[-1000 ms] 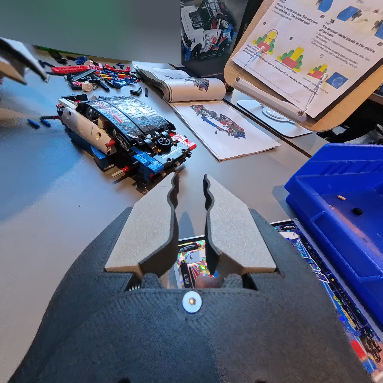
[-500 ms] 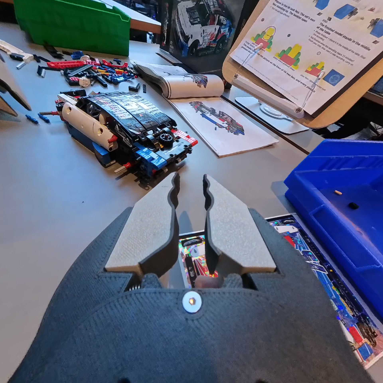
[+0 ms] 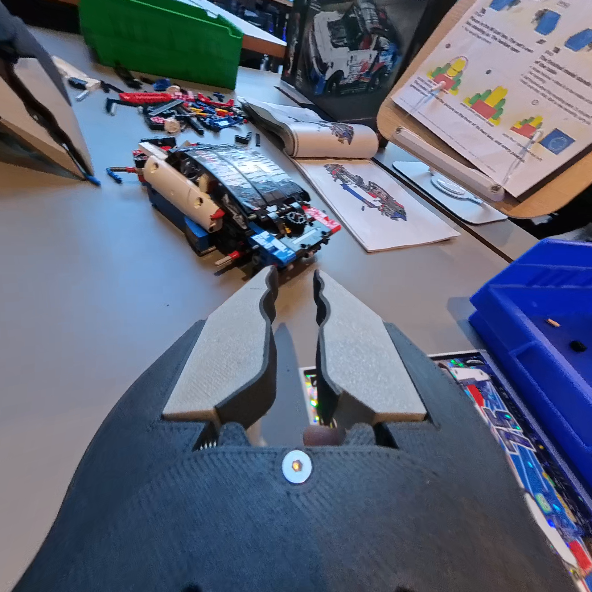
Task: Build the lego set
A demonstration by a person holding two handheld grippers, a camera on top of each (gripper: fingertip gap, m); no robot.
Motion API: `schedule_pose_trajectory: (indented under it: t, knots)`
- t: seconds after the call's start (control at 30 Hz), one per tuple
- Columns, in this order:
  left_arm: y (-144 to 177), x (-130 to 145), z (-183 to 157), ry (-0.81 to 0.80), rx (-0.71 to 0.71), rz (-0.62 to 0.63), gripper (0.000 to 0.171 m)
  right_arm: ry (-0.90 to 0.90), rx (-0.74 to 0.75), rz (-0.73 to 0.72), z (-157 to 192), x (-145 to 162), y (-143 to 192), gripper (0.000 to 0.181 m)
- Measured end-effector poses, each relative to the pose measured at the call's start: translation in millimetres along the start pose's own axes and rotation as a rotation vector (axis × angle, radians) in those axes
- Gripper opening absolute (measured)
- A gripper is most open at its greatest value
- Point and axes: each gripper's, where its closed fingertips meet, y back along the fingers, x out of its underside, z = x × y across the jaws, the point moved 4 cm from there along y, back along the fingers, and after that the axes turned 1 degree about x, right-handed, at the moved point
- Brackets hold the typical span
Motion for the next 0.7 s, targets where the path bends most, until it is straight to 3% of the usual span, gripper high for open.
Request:
schedule_pose_trajectory:
  t: [0.33,0.5,0.7]
  knots:
    - [-7.5,-9.5,-27.7,-0.214,-0.048,-0.018,0.001,0.116,-0.04,0.068,25.3,4.4,-12.6,0.031]
    - [-11.2,-12.8,-29.3,-0.32,-0.125,-0.027,0.001,0.099,-0.072,0.028,29.8,-1.3,-12.8,0.03]
    - [-18.2,-28.0,-28.4,-0.504,-0.274,-0.109,0.002,0.06,-0.27,-0.082,83.0,-30.2,-30.9,0.031]
